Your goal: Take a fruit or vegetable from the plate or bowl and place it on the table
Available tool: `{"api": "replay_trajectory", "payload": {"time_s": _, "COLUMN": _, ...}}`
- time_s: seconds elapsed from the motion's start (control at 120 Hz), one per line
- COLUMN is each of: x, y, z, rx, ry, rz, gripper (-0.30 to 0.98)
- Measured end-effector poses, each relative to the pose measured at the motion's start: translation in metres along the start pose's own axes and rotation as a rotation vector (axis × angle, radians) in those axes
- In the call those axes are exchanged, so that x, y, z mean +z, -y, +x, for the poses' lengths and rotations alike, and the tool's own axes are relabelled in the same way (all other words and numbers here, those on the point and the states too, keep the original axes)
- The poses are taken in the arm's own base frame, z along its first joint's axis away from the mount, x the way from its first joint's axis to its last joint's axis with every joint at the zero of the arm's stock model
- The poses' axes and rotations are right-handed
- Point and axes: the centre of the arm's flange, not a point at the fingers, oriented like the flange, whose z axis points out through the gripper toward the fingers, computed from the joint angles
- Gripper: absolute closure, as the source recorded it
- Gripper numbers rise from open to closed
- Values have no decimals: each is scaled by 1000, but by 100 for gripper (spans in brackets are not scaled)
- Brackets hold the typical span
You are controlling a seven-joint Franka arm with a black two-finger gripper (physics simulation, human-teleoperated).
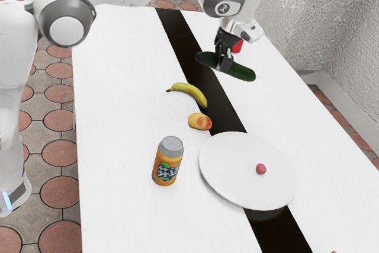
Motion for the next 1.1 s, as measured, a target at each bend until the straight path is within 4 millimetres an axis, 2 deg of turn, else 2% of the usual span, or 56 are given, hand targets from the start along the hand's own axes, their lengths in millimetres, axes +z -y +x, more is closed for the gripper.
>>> {"api": "replay_trajectory", "payload": {"time_s": 0.125, "x": 18, "y": 32, "z": -9, "rx": -58, "ry": 33, "rz": 7, "gripper": 41}}
{"api": "replay_trajectory", "payload": {"time_s": 0.25, "x": 50, "y": 56, "z": -17, "rx": -106, "ry": 58, "rz": 13, "gripper": 41}}
{"api": "replay_trajectory", "payload": {"time_s": 0.358, "x": 69, "y": 63, "z": -17, "rx": -121, "ry": 50, "rz": 15, "gripper": 41}}
{"api": "replay_trajectory", "payload": {"time_s": 0.55, "x": 88, "y": 69, "z": -15, "rx": -146, "ry": 24, "rz": 20, "gripper": 41}}
{"api": "replay_trajectory", "payload": {"time_s": 0.925, "x": 99, "y": 115, "z": -33, "rx": -252, "ry": 2, "rz": 36, "gripper": 40}}
{"api": "replay_trajectory", "payload": {"time_s": 1.017, "x": 101, "y": 117, "z": -34, "rx": -256, "ry": 4, "rz": 35, "gripper": 23}}
{"api": "replay_trajectory", "payload": {"time_s": 1.1, "x": 100, "y": 117, "z": -34, "rx": -257, "ry": 4, "rz": 35, "gripper": 14}}
